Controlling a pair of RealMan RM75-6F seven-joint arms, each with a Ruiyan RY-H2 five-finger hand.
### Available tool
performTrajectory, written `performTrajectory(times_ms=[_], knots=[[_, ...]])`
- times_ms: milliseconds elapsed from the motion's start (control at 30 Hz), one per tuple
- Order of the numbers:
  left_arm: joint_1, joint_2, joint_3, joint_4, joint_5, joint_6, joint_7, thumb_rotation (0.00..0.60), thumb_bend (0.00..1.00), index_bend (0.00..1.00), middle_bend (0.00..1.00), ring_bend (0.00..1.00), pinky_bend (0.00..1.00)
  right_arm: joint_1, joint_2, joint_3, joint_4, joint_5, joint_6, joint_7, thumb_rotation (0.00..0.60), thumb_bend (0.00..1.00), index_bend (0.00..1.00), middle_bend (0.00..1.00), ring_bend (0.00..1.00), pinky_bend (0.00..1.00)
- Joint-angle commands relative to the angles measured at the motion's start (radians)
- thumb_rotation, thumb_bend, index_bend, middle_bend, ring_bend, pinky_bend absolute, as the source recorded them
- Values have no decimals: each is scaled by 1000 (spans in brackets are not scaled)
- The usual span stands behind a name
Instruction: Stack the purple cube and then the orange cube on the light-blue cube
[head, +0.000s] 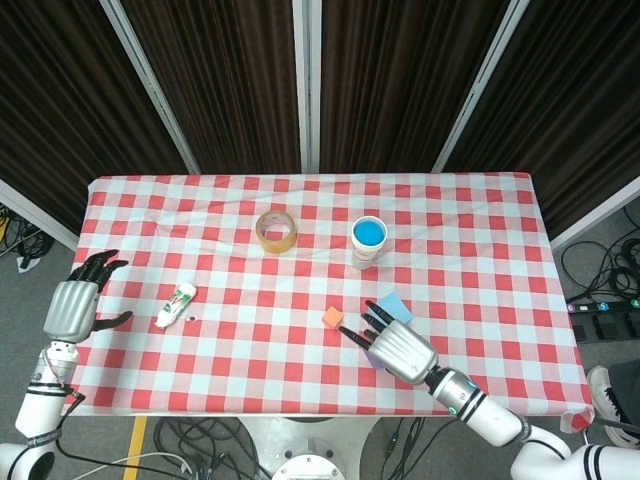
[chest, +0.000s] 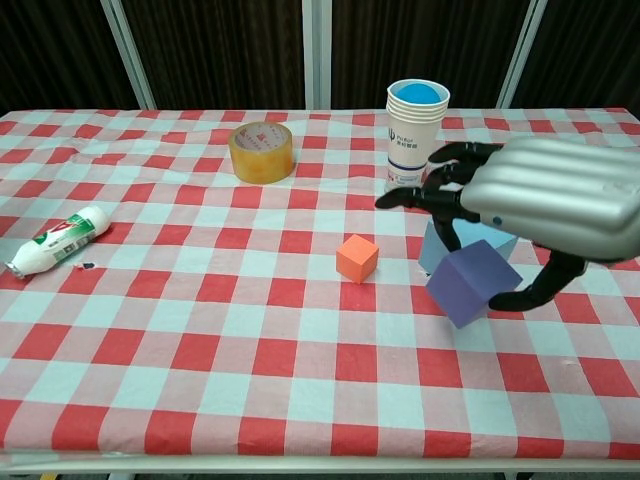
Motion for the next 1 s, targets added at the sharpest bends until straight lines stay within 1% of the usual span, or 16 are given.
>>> performTrajectory(times_ms=[33,67,167,267,367,467,567,767,1000], knots=[[0,0,0,0,1,0,1,600,112,287,244,162,289,39,122,56,-130,38,-22,4,600,106,19,472,146,0],[0,0,0,-1,1,1,1,600,112,286,244,162,289,51,157,74,-159,52,-32,-2,600,106,19,473,148,0],[-1,0,2,-3,4,1,3,600,111,286,244,161,289,91,236,113,-197,99,-81,-9,600,106,20,477,156,0],[-1,0,4,-4,7,1,5,600,110,286,244,161,289,142,293,140,-190,150,-162,16,600,106,20,473,156,0],[-1,0,3,-7,7,1,2,600,111,286,244,161,289,191,319,145,-154,170,-247,53,600,110,20,472,155,0],[-1,-1,4,-4,5,-2,3,600,111,286,244,162,289,225,317,138,-108,159,-304,105,600,111,22,472,153,0],[-2,-4,5,1,3,-7,3,600,111,286,244,162,289,246,301,131,-59,135,-326,146,600,111,24,472,153,0],[-1,-8,6,12,0,-11,-2,600,111,286,245,162,289,259,265,113,11,100,-324,217,600,110,27,472,153,0],[-1,-11,6,19,-1,-12,-5,600,111,286,245,161,289,269,230,85,66,74,-325,272,600,110,28,472,153,0]])
